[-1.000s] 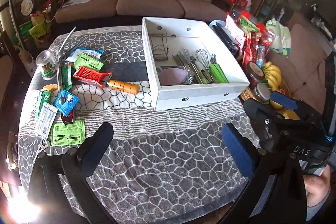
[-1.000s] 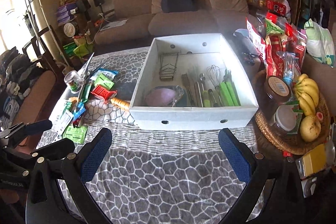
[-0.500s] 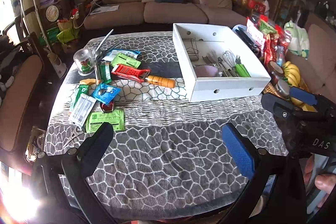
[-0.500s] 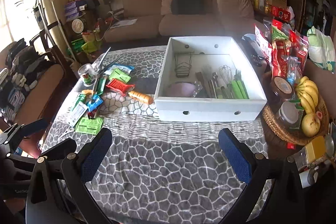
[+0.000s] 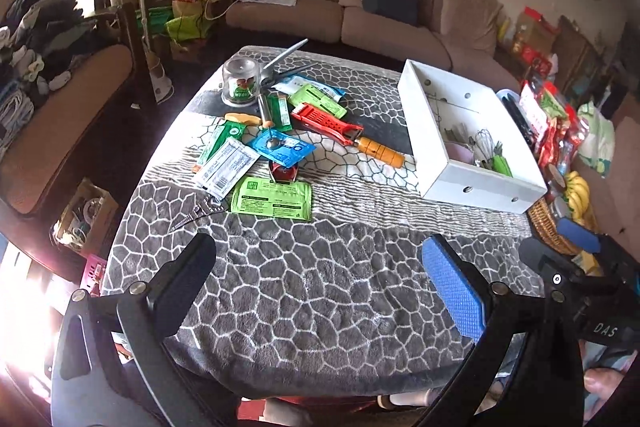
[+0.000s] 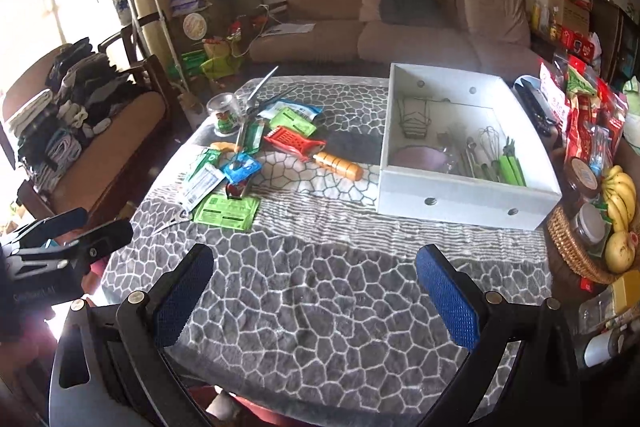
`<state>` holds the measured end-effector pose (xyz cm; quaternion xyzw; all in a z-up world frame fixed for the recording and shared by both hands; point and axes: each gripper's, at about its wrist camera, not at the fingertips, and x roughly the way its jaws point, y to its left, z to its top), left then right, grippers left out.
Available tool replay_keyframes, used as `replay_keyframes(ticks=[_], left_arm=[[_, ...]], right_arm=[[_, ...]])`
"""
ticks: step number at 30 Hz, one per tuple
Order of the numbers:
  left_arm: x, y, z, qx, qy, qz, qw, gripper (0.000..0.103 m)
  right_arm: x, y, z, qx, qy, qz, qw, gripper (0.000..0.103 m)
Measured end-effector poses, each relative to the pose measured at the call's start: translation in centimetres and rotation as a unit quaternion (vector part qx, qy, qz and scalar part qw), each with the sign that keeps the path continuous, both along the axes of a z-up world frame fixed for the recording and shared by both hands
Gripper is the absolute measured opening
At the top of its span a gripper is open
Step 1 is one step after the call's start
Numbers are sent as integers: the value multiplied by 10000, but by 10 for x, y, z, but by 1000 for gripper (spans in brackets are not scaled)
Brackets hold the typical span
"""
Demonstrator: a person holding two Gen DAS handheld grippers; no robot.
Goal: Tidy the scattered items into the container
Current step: 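Withdraw the right tool from the box back toward the pile, then grasp the blue Vinda tissue packet in the pile with the right tool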
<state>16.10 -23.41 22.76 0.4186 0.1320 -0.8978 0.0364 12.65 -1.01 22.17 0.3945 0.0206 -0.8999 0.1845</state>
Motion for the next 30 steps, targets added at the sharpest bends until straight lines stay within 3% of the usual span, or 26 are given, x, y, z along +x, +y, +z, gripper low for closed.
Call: replay_keyframes(ticks=[5, 10, 15, 18, 22, 27, 30], left_arm=[[-18, -63, -24, -115, -230, 516, 9983, 103], [-48, -116, -63, 60, -523, 822, 9952, 103], [-92, -139, -117, 436, -923, 885, 9908, 103], [-122, -139, -139, 350, -1030, 725, 9914, 103], [-152, -139, -156, 129, -1011, 592, 9930, 103], [-167, -138, -177, 378, -1196, 483, 9909, 103], [-175, -132, -186, 370, -1338, 222, 9901, 103]], right_arm=[[-19, -16, -29, 10, -235, 189, 9995, 103], [-51, -33, -62, -224, -617, 349, 9972, 103], [-89, -50, -95, -720, -1082, 473, 9904, 103], [-118, -63, -112, -927, -1312, 531, 9856, 103], [-164, -80, -129, -1489, -1673, 504, 9733, 88], [-223, -104, -152, -2119, -1978, 294, 9566, 67], [-249, -118, -172, -2399, -2217, 200, 9449, 67]])
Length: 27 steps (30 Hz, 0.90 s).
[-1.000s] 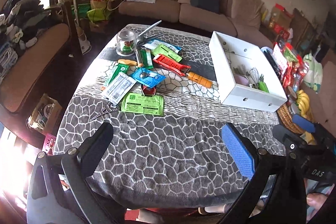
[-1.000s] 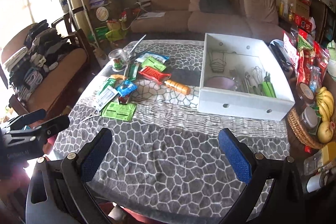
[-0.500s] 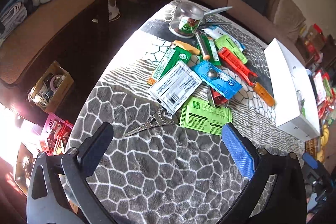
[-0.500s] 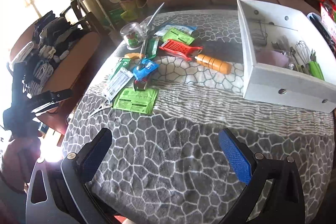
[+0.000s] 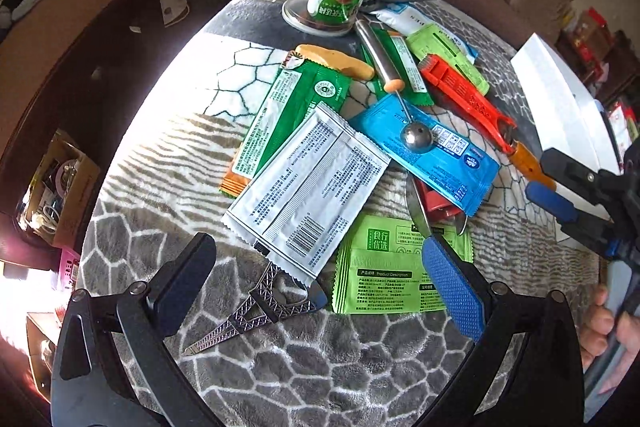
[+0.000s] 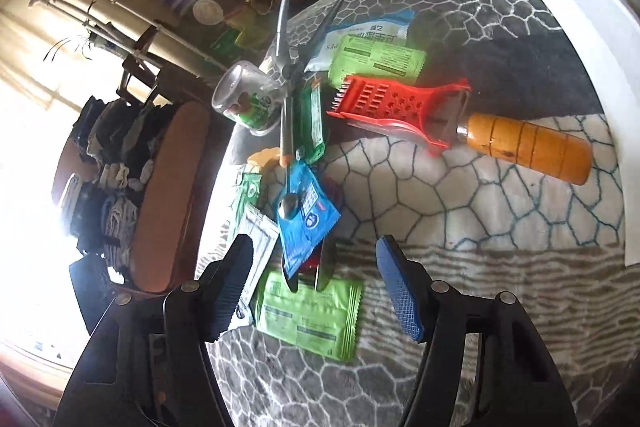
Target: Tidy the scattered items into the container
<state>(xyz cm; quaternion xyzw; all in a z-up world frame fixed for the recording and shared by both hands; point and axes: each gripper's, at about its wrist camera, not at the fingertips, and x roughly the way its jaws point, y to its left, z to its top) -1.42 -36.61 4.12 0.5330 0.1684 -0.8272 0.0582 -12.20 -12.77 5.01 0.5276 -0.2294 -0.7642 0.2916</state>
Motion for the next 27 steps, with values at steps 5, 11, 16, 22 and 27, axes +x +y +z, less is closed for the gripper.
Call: replay_keyframes(ticks=[5, 11, 16, 22, 27], left_arm=[[-5, 4, -6, 56, -121, -15, 9999, 103], [-7, 5, 0, 216, -8, -25, 9998, 103], [-6, -1, 1, 614, 60, 32, 9981, 103], [-2, -16, -1, 1082, 85, 378, 9934, 103], [2, -16, -1, 992, 86, 435, 9941, 103]], right_arm=[[-19, -12, -29, -233, -383, -106, 9989, 60], [-18, -20, -30, -253, -308, 35, 9992, 7], [-2, -10, 15, -83, 378, 246, 9989, 6], [11, -5, 44, 590, 805, 642, 9929, 11], [-20, 8, -7, -275, -403, 20, 9988, 71]])
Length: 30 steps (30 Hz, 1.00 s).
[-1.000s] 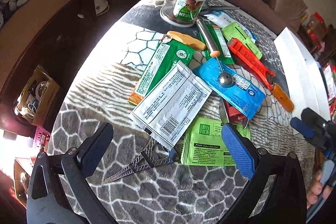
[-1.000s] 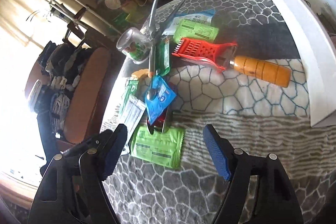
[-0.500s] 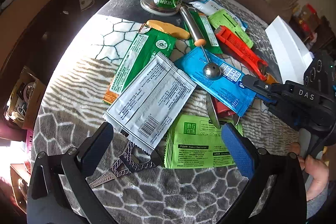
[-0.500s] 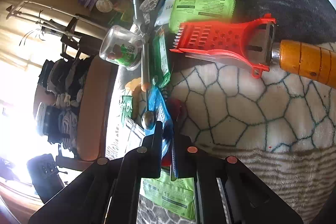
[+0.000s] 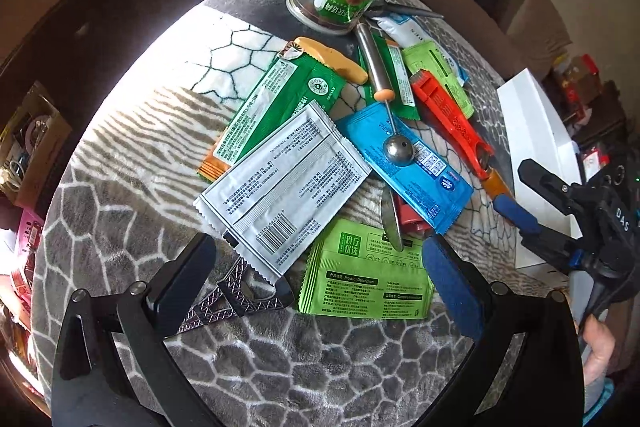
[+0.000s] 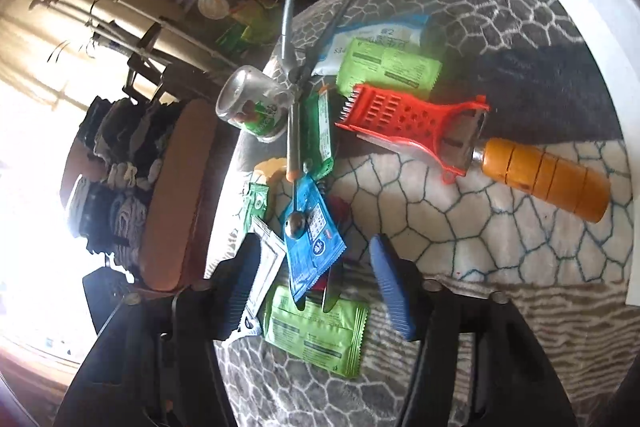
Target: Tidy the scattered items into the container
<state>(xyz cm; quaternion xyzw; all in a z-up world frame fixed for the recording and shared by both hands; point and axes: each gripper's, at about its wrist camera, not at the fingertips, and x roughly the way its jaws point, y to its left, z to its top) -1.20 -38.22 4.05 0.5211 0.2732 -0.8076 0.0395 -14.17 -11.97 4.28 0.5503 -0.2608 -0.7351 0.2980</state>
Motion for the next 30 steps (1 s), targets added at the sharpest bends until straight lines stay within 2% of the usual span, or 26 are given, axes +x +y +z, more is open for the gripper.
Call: replay_keyframes(ticks=[2, 3, 4, 7, 9, 12, 14, 15, 17, 20, 22, 23, 25, 27, 29, 30], left_arm=[[0, -2, -2, 5, -33, 11, 10000, 103], [-1, -3, -2, 22, -44, 28, 10000, 103], [-1, -5, -3, 52, -51, 52, 10000, 103], [-4, -7, -7, 103, -111, 79, 9999, 103], [-6, -6, -9, 66, -161, 70, 9998, 103], [-7, -10, -9, 190, -152, 133, 9996, 103], [-3, -19, -9, 432, -86, 271, 9987, 103], [0, -25, -10, 569, -60, 400, 9976, 103], [5, -40, -15, 960, -41, 665, 9932, 103], [12, -58, -32, 1742, -93, 984, 9797, 103], [16, -66, -41, 2101, -124, 1141, 9709, 103], [19, -70, -43, 2216, -98, 1201, 9677, 103], [21, -74, -45, 2329, -111, 1222, 9647, 103], [20, -74, -46, 2373, -128, 1128, 9648, 103], [18, -70, -45, 2285, -173, 974, 9685, 103], [16, -68, -45, 2207, -204, 894, 9710, 103]], right_arm=[[-3, -6, -15, -127, -157, -169, 9997, 69], [-3, -12, -18, -131, -105, -166, 9997, 58], [-2, -20, -19, -49, -51, -72, 9999, 37], [2, -44, -19, 337, 122, 320, 9988, 16], [6, -51, -13, 450, 411, 462, 9971, 8], [14, -57, 3, 650, 877, 747, 9912, 7], [27, -66, 17, 993, 1288, 1154, 9799, 7], [37, -72, 25, 1262, 1614, 1394, 9688, 7], [63, -85, 34, 1863, 2280, 1868, 9372, 7], [100, -114, 33, 2615, 3143, 2522, 8771, 7], [122, -134, 27, 2868, 3534, 2953, 8400, 7], [136, -143, 23, 3014, 3736, 3187, 8173, 7], [164, -153, 10, 3207, 4042, 3643, 7753, 7], [191, -154, -2, 3330, 4218, 4012, 7417, 7], [215, -147, -17, 3436, 4336, 4318, 7124, 7], [225, -143, -24, 3515, 4326, 4434, 7019, 7]])
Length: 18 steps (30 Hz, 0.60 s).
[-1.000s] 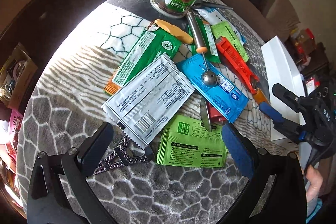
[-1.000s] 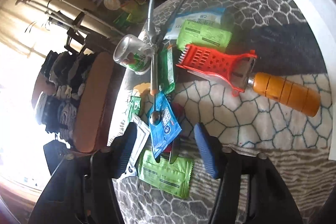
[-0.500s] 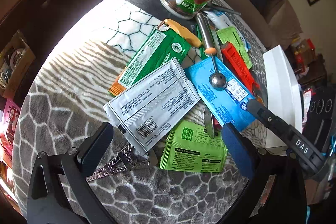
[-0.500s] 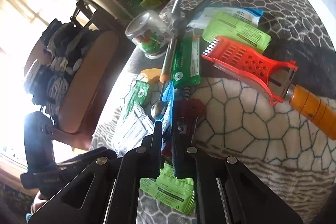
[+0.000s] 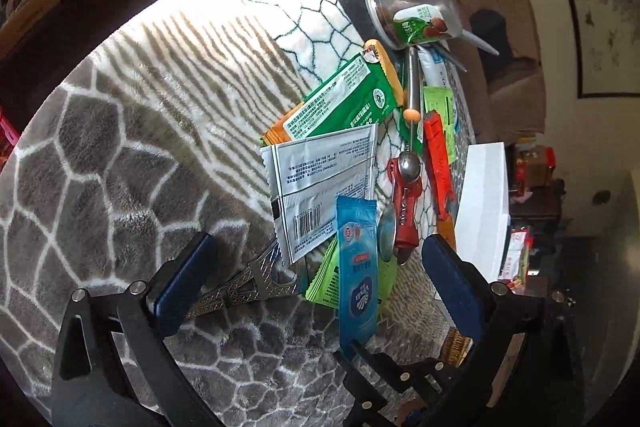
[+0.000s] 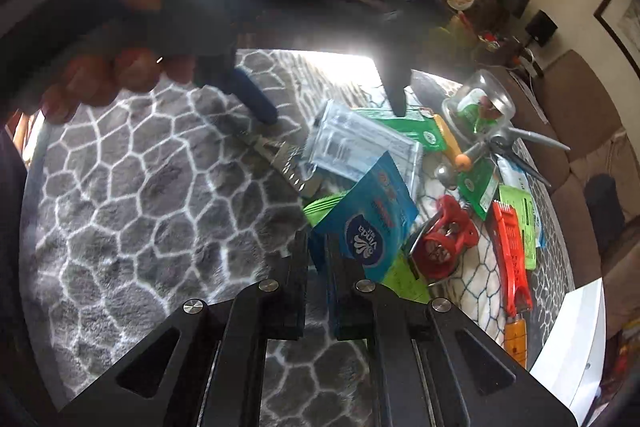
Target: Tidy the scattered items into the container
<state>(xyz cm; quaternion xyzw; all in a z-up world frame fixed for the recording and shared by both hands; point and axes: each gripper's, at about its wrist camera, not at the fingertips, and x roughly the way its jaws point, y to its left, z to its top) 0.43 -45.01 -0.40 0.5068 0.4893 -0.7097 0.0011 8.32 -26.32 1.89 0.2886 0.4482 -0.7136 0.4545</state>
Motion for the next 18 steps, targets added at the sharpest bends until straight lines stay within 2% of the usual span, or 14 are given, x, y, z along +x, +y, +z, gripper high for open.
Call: replay_keyframes(ticks=[1, 3, 5, 7, 9, 10, 11, 18], left_arm=[[-1, 2, 1, -80, -22, -81, 9999, 103], [-1, 5, 3, -236, -63, -172, 9996, 103], [0, 7, 6, -408, -84, -241, 9988, 103], [0, 11, 10, -625, -107, -331, 9974, 103], [-1, 14, 12, -805, -152, -370, 9960, 103], [-1, 14, 11, -814, -168, -375, 9958, 103], [0, 15, 10, -804, -178, -380, 9959, 103], [-2, 15, 10, -846, -232, -379, 9954, 103]], right_arm=[[7, 6, -5, 53, -35, 16, 10000, 7], [11, 24, -6, -174, -458, -232, 9985, 8], [1, 42, -2, -522, -1030, -906, 9892, 16], [-20, 63, 4, -1132, -1571, -1757, 9652, 42], [-42, 81, 11, -1741, -1915, -2508, 9328, 57], [-49, 84, 14, -1913, -1944, -2751, 9219, 59], [-56, 83, 15, -1978, -1929, -2891, 9165, 60], [-78, 43, 8, -1908, -2106, -2703, 9199, 67]])
